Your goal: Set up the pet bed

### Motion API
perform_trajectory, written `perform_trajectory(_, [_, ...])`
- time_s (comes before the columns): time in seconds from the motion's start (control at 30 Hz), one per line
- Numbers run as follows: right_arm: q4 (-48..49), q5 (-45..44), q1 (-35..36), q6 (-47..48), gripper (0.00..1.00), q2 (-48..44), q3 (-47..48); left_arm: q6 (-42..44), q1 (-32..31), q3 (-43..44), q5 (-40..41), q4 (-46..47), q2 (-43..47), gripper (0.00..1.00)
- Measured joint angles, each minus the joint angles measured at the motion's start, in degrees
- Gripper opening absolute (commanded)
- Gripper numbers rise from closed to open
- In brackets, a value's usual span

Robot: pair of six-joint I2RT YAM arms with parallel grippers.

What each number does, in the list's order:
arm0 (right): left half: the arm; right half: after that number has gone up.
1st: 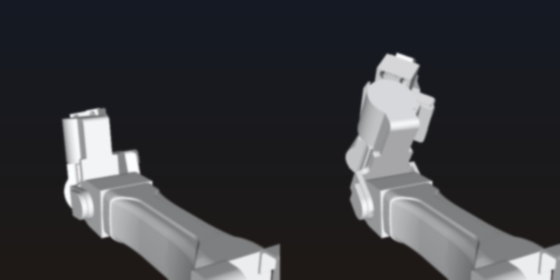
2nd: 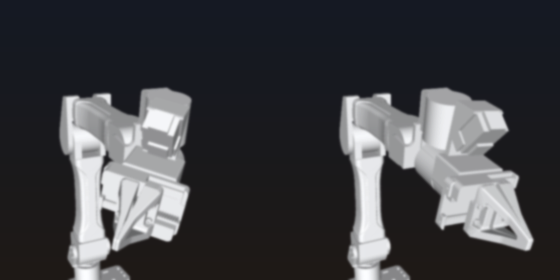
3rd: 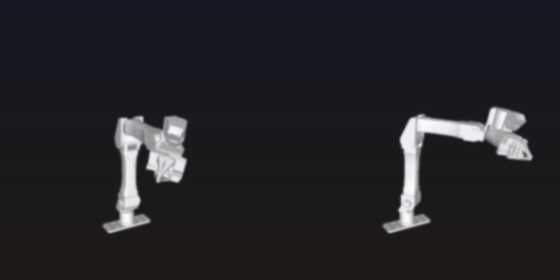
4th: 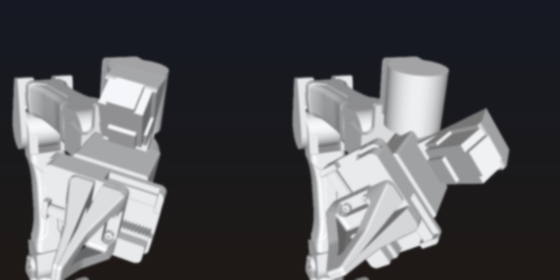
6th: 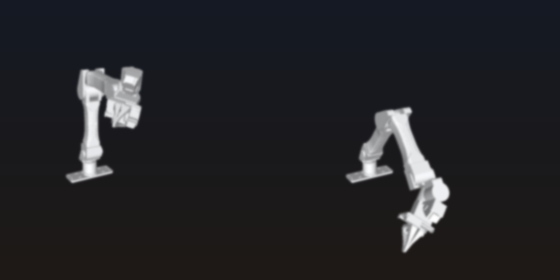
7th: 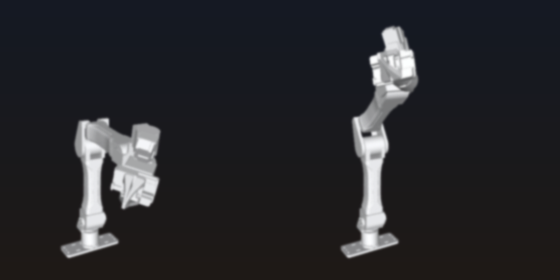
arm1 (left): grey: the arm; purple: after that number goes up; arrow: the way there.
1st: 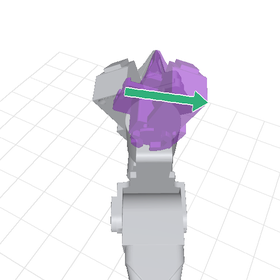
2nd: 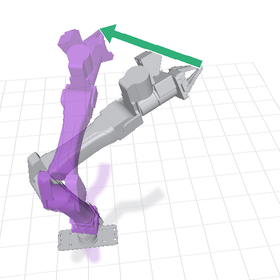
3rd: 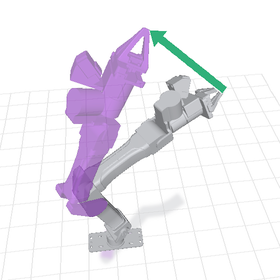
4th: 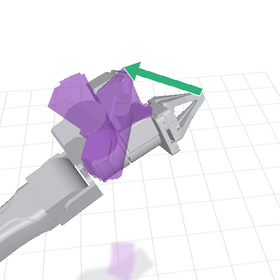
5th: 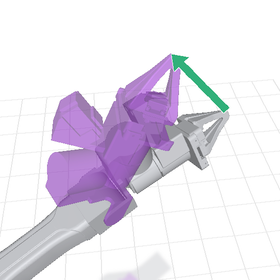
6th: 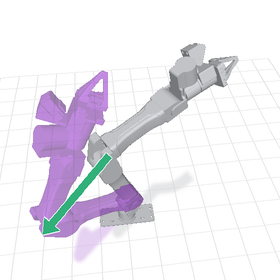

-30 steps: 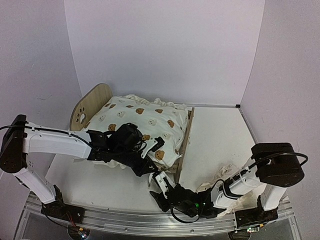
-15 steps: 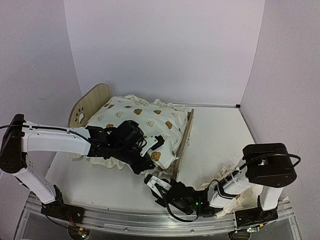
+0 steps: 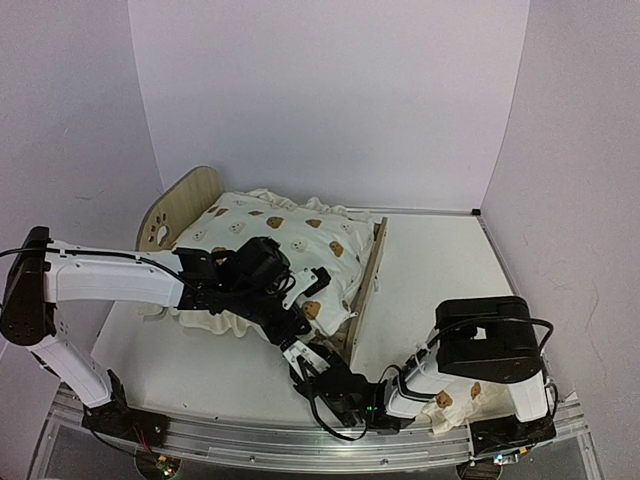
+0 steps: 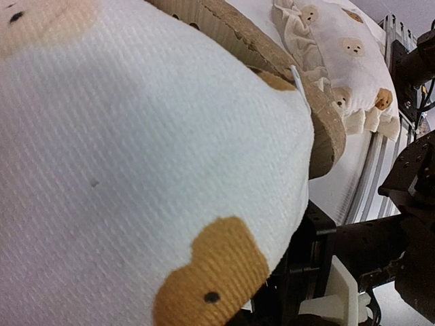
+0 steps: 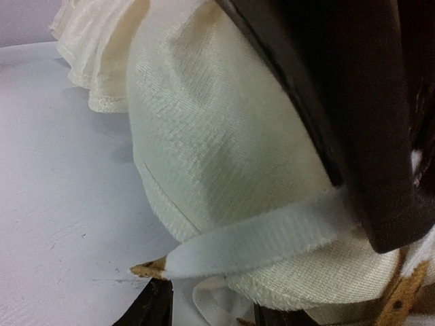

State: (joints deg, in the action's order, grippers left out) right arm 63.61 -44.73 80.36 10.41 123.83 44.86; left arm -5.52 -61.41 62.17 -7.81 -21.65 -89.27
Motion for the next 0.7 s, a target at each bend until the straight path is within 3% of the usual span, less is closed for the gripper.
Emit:
perform_trajectory(0.2, [1.81, -2.69, -0.57, -0.57, 0.30, 2.64, 2.43, 0.17, 0.39, 0.09, 0.55, 0.02, -0.07, 0.00])
perform_trajectory(0.47, [2.25, -7.15, -1.03, -1.95, 0.00, 4.48, 4.52, 0.11, 1.07, 1.05, 1.42, 0.02, -0.61, 0.00])
perform_trajectory(0.63, [1.09, -4.22, -1.73, -4.42, 0.00, 3.30, 3.32, 0.07, 1.22, 1.40, 1.99, 0.02, -1.40, 0.00])
perform_trajectory(0.7, [-5.11, 1.38, -2.14, -7.34, 0.00, -1.49, 0.20, -0.04, 1.27, 1.62, 1.99, 0.04, -1.60, 0.00])
